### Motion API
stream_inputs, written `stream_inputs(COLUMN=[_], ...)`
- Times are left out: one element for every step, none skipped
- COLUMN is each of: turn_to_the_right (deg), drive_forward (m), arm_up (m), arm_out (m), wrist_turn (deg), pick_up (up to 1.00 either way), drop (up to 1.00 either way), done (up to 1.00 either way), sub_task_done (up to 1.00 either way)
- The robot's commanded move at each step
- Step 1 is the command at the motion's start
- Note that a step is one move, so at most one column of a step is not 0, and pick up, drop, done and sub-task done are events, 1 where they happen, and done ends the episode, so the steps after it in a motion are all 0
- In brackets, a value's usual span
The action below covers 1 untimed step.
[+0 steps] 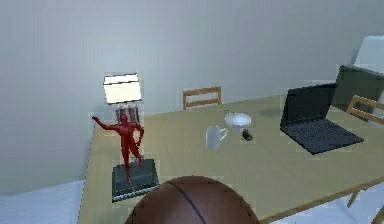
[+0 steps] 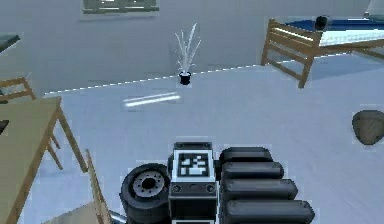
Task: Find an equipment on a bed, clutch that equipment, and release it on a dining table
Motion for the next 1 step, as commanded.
stream_inputs(turn_to_the_right=[45.0], drive_forward=[0.0], arm_up=[0.0], arm_out=[0.0], wrist_turn=[0.0], pick_up=[0.0], drop=[0.0], done=[0.0], sub_task_done=[0.0])
